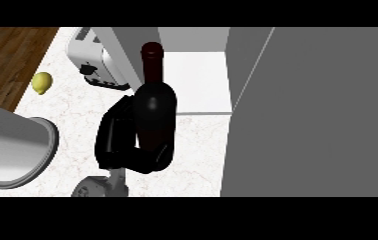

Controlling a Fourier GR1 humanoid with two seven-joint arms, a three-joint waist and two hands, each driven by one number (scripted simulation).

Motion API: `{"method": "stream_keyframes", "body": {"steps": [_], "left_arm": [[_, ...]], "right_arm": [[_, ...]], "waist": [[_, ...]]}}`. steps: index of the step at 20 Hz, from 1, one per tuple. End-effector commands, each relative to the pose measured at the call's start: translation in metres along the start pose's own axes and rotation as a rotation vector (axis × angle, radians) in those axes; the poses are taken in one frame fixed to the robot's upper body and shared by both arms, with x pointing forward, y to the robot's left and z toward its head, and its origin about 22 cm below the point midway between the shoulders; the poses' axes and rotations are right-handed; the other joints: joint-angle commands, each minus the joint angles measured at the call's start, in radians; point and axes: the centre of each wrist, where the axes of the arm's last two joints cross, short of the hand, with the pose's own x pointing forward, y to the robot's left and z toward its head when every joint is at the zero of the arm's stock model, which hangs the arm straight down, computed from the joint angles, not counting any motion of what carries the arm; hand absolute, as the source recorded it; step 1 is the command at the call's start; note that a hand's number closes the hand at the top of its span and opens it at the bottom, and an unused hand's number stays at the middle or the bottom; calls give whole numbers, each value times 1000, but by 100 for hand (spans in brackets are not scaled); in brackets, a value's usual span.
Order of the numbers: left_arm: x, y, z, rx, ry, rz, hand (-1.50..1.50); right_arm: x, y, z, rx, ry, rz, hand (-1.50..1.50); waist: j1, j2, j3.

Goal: Pick up the wine, place it into the cabinet and close the cabinet

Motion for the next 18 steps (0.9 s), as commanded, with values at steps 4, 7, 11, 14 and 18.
{"method": "stream_keyframes", "body": {"steps": [4,7,11,14,18], "left_arm": [[6,-49,-26,58,61,-27,150],[5,-58,-48,59,84,-34,150],[-12,-51,-58,96,81,-74,150],[-29,-42,-40,112,112,-106,150],[-32,-60,-51,100,122,-132,150]], "right_arm": [[35,2,30,52,-78,-58,-150],[41,2,29,55,-70,-59,-150],[30,3,17,25,-62,-57,-150],[46,-6,39,58,-62,-24,-150],[35,-7,33,52,-56,-63,-150]], "waist": [[-15,1,0],[-14,3,-1],[-4,5,-1],[-11,2,0],[-9,3,0]]}}
